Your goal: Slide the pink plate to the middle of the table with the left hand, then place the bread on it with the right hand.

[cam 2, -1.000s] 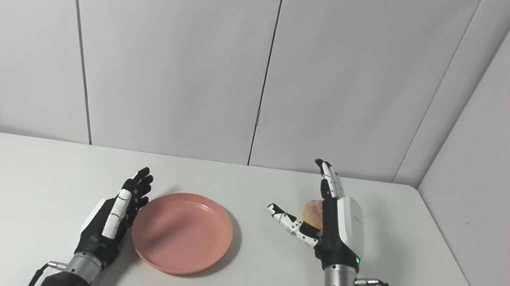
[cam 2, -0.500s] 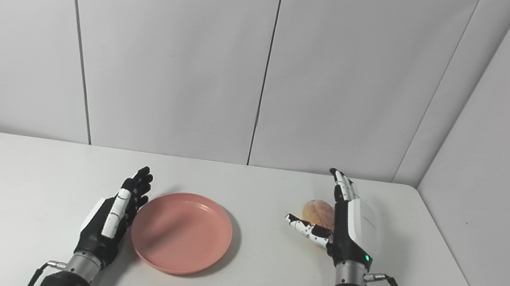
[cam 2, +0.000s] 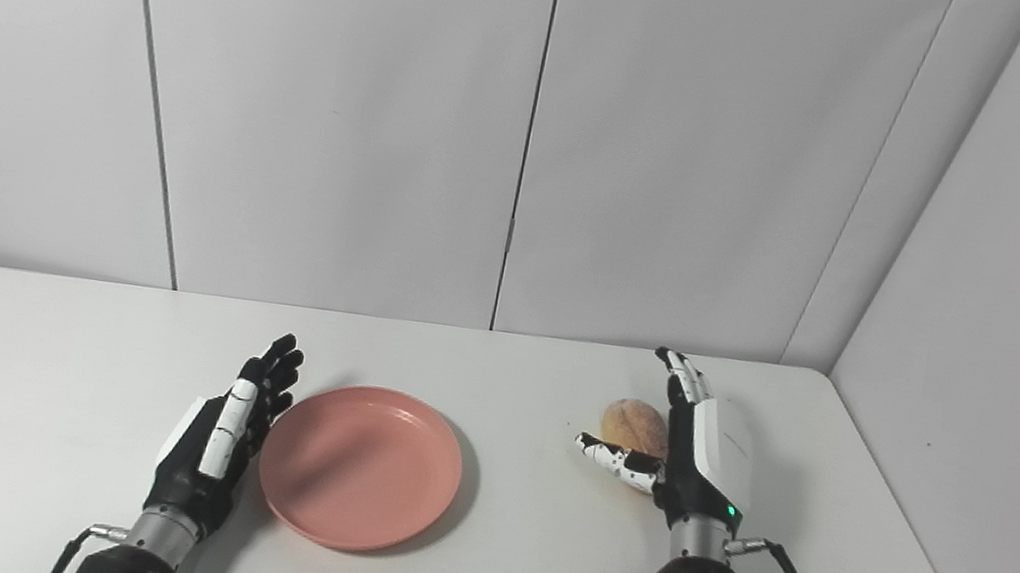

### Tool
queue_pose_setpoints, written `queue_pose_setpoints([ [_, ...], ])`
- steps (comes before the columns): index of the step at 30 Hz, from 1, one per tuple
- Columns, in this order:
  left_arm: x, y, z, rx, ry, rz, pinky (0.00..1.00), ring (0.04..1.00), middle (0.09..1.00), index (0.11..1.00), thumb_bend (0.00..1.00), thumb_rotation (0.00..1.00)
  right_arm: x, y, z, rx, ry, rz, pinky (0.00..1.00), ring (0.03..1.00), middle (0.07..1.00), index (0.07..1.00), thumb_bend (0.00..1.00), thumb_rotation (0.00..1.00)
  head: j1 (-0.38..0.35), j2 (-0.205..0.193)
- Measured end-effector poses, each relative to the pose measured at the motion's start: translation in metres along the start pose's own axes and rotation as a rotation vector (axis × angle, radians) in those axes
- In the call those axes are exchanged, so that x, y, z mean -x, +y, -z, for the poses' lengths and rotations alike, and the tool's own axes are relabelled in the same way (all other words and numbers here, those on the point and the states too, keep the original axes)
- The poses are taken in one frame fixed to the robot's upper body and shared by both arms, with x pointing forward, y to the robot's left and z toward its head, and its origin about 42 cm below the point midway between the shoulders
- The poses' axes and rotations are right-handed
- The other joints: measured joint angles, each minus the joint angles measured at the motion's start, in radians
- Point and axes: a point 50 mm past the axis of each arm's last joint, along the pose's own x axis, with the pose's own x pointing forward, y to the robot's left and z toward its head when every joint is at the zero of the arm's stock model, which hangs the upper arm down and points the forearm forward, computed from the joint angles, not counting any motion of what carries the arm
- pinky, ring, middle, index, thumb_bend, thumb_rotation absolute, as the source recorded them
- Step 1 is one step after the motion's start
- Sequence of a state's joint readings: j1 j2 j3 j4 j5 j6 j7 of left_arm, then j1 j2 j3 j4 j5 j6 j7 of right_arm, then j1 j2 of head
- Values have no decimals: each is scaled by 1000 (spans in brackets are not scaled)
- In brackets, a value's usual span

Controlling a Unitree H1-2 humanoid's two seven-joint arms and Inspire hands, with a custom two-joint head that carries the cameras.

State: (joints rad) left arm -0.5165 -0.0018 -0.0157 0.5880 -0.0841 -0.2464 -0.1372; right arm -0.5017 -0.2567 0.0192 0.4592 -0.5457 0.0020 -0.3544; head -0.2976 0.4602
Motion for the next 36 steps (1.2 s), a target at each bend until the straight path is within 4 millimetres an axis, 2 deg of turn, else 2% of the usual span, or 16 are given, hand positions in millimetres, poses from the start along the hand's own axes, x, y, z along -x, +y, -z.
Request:
queue_pose_setpoints([
  [7, 0, 0, 0, 4, -3, 1, 1000, 987, 962, 923, 730, 1000, -4, 7, 2, -22, 24, -39, 740, 866, 893, 854, 640, 91, 0, 2],
  [11, 0, -1, 0, 3, -4, 1, 1000, 993, 965, 921, 739, 1000, -5, 8, 4, -36, 39, -45, 730, 839, 870, 838, 625, 73, 3, 3],
  [15, 1, -2, 0, -5, -3, 8, 1000, 1000, 973, 931, 743, 1000, -6, 8, 4, -50, 43, -47, 601, 739, 836, 823, 610, 9, -2, 3],
  [21, 2, -2, -1, -4, -4, 7, 1000, 989, 969, 927, 733, 1000, -7, 12, 4, -43, 45, -61, 547, 679, 803, 801, 583, 0, -3, 6],
  [24, 3, -2, -1, -5, -4, 9, 1000, 993, 974, 934, 738, 1000, -6, 14, 7, -35, 57, -70, 533, 666, 796, 790, 552, 0, -3, 8],
  [29, 3, -3, -1, -8, -5, 11, 1000, 992, 973, 936, 745, 1000, -7, 14, 9, -39, 62, -70, 476, 581, 752, 760, 472, 0, -3, 6],
  [34, 4, -4, -1, -23, 0, 20, 1000, 995, 977, 940, 746, 1000, -7, 14, 9, 1, 44, -73, 451, 558, 752, 754, 457, 0, -2, 8],
  [36, 4, -5, -1, -23, 0, 21, 1000, 992, 975, 936, 742, 1000, -8, 14, 9, 9, 41, -72, 470, 584, 764, 752, 459, 0, -2, 8],
])
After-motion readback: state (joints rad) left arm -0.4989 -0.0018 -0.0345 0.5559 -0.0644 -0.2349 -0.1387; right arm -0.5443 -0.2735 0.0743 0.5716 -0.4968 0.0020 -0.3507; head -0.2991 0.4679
